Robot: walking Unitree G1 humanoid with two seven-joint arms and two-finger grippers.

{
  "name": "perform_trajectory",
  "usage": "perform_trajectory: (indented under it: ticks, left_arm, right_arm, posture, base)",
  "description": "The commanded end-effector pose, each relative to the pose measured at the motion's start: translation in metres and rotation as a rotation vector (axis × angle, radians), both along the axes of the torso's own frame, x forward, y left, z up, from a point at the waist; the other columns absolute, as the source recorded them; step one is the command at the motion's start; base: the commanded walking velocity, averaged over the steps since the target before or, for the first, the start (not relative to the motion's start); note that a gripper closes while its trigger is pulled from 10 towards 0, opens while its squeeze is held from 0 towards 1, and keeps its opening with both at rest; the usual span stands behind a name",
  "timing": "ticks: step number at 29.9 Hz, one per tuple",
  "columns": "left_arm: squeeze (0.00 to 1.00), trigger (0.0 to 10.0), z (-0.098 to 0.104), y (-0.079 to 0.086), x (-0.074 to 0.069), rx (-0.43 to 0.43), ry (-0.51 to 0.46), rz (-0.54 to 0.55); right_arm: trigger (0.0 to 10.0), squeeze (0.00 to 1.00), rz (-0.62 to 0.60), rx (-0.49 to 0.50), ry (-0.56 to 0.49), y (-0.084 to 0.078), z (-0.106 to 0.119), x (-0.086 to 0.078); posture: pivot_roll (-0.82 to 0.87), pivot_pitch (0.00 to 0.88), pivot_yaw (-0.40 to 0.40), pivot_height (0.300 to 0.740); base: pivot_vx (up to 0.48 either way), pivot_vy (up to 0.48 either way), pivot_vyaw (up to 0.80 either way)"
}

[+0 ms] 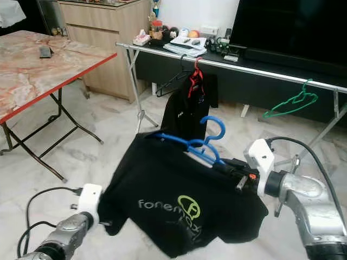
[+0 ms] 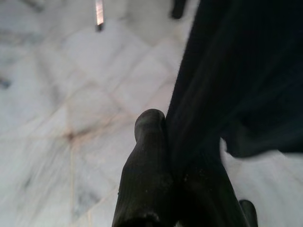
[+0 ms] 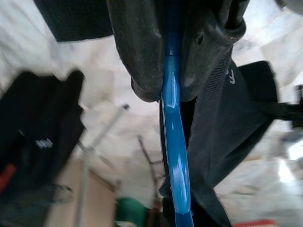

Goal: Hang hanger

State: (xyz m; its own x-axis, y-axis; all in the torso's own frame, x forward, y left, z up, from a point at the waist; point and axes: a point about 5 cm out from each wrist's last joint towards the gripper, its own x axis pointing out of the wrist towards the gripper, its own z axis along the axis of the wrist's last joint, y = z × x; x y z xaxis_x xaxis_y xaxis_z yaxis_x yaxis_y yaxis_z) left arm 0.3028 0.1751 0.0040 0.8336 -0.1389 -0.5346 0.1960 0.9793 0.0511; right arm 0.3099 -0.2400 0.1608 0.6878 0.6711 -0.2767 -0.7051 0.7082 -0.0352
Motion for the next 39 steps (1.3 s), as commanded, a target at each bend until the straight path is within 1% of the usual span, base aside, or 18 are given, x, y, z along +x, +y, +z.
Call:
perform_trajectory:
  ticks: [1,5,6,7,8,12,13,16,22,23,25,26,28,31,32,34,38,39]
  left_arm:
    - [0.0,0.0,-0.015,0.006,-0.015,0.021,0.089,-0.024]
    - [0.0,0.0,-0.012,0.001,-0.013,0.027,0.071,-0.092]
    - [0.0,0.9,-0.01,0.0,-0.011,0.035,0.049,-0.107]
    - [0.22,1.3,-0.008,0.0,-0.01,0.04,0.033,-0.112]
    - [1.0,1.3,-0.006,0.0,-0.009,0.037,0.017,-0.113]
    - [1.0,1.6,-0.001,-0.002,-0.005,0.055,-0.027,-0.157]
    - [1.0,4.7,-0.001,-0.002,-0.005,0.058,-0.029,-0.157]
    - [1.0,4.9,0.002,0.001,-0.003,0.098,-0.047,-0.152]
    - [1.0,5.8,0.002,0.001,-0.003,0.147,-0.057,-0.197]
    - [1.0,9.9,0.002,0.002,-0.004,0.176,-0.061,-0.215]
    - [1.0,10.0,0.0,0.001,-0.006,0.195,-0.062,-0.238]
    - [0.0,10.0,-0.001,0.001,-0.008,0.213,-0.058,-0.256]
    - [0.0,10.0,-0.003,0.001,-0.009,0.224,-0.055,-0.271]
    - [0.0,10.0,-0.006,0.001,-0.013,0.231,-0.049,-0.293]
    - [0.94,10.0,-0.006,0.001,-0.013,0.231,-0.053,-0.293]
    - [1.0,10.0,-0.005,0.001,-0.013,0.232,-0.057,-0.292]
    - [1.0,10.0,0.002,0.001,-0.008,0.243,-0.108,-0.305]
    - [0.0,10.0,0.004,0.0,-0.007,0.241,-0.122,-0.326]
  right_arm:
    - [10.0,0.0,-0.194,0.072,-0.131,-0.018,0.025,0.013]
    - [10.0,0.0,-0.273,0.148,-0.103,-0.014,0.018,0.018]
    - [10.0,0.0,-0.241,0.153,-0.096,-0.006,0.013,0.017]
    - [10.0,0.0,-0.206,0.146,-0.085,0.001,0.009,0.015]
    - [10.0,0.0,-0.165,0.124,-0.062,0.007,0.003,0.012]
    - [10.0,0.0,0.005,-0.044,0.014,0.024,-0.022,-0.001]
    - [10.0,0.0,0.012,-0.052,0.017,0.024,-0.023,-0.002]
    - [10.0,0.0,0.101,-0.243,0.096,0.021,-0.045,-0.009]
    - [10.0,0.0,0.139,-0.319,0.124,0.02,-0.054,-0.008]
    - [10.0,0.0,0.152,-0.331,0.129,0.022,-0.057,-0.008]
    - [10.0,0.0,0.169,-0.341,0.135,0.023,-0.059,-0.008]
    - [10.0,0.0,0.18,-0.35,0.137,0.025,-0.062,-0.009]
    - [10.0,0.0,0.181,-0.35,0.137,0.026,-0.063,-0.008]
    - [10.0,0.0,0.19,-0.338,0.13,0.029,-0.064,-0.006]
    - [10.0,0.0,0.212,-0.339,0.129,0.03,-0.065,-0.006]
    - [10.0,0.0,0.227,-0.343,0.128,0.031,-0.065,-0.007]
    - [10.0,0.0,0.29,-0.485,0.11,0.03,-0.073,-0.007]
    - [10.0,0.0,0.291,-0.541,0.113,0.028,-0.076,-0.006]
  posture:
    - [-0.03,0.072,-0.018,0.74]
    - [-0.03,0.071,-0.019,0.74]
    - [-0.03,0.071,-0.018,0.74]
    - [-0.03,0.072,-0.018,0.74]
    - [-0.03,0.072,-0.018,0.74]
    - [-0.03,0.071,-0.018,0.74]
    - [-0.03,0.071,-0.018,0.74]
    - [-0.03,0.069,-0.02,0.74]
    - [-0.02,0.067,-0.024,0.74]
    - [-0.02,0.067,-0.024,0.74]
    - [-0.02,0.066,-0.026,0.74]
    - [-0.02,0.065,-0.028,0.74]
    - [-0.02,0.065,-0.028,0.74]
    - [-0.01,0.065,-0.031,0.74]
    - [-0.01,0.065,-0.031,0.74]
    - [-0.01,0.064,-0.031,0.74]
    - [-0.02,0.063,-0.031,0.74]
    - [-0.02,0.063,-0.031,0.74]
  base:
    - [0.0,0.0,0.0]
    - [0.0,0.0,0.0]
    - [0.0,0.0,0.0]
    - [0.0,0.0,0.0]
    - [0.0,0.0,0.0]
    - [0.0,0.0,0.0]
    - [0.0,0.0,0.0]
    - [0.0,0.0,0.0]
    - [0.0,0.0,0.0]
    - [0.0,0.0,0.0]
    - [0.0,0.0,0.0]
    - [0.0,0.0,0.0]
    - [0.0,0.0,0.0]
    - [0.0,0.0,0.0]
    - [0.0,0.0,0.0]
    - [0.0,0.0,0.0]
    - [0.0,0.0,0.0]
    - [0.0,0.0,0.0]
